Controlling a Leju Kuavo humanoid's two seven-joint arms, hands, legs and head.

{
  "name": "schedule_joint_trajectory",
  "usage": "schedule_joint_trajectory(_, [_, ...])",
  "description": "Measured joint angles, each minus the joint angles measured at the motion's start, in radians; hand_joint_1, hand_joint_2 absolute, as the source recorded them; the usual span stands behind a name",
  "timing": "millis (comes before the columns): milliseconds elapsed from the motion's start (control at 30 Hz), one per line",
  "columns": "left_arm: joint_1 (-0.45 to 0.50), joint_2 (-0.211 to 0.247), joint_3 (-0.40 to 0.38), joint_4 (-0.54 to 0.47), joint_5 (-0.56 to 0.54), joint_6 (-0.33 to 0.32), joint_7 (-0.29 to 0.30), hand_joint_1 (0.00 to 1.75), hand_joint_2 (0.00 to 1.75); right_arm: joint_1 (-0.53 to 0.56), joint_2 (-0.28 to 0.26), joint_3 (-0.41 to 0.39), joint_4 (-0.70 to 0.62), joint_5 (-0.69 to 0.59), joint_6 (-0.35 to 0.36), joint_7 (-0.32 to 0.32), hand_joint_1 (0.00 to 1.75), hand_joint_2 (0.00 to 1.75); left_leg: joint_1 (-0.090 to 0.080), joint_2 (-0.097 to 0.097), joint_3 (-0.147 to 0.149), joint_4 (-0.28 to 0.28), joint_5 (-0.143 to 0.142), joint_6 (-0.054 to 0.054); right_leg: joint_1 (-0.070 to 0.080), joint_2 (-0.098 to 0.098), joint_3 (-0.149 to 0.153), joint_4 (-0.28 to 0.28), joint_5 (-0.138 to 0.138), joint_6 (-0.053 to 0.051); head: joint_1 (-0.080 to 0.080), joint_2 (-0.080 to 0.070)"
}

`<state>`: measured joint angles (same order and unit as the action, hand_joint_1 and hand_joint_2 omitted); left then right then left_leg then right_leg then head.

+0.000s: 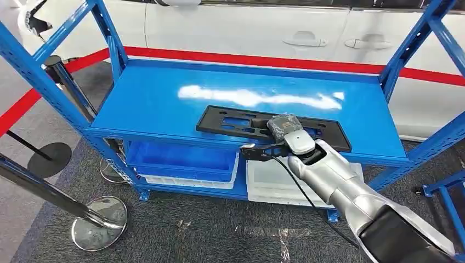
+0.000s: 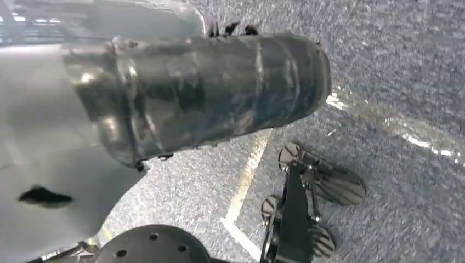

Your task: Take the parts from the cabinet and place them on the table.

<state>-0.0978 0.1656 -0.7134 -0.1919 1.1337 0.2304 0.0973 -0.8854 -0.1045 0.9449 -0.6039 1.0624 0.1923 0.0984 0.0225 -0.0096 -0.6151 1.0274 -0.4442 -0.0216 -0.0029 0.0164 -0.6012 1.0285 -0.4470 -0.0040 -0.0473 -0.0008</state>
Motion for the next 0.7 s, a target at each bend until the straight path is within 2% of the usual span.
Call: schedule_joint_trajectory(700, [-0.001,0.0,0.0,0.0,0.0,0.0,0.0,0.0,0.0,0.0,0.002,0.0,0.0,0.0,0.0,0.0,1.27,1.75,0.0,-0.001,0.003,-0.005,0.0,0.001,-0.002,0.0,0.0,0.0,-0.001,0.001,0.0,0.0])
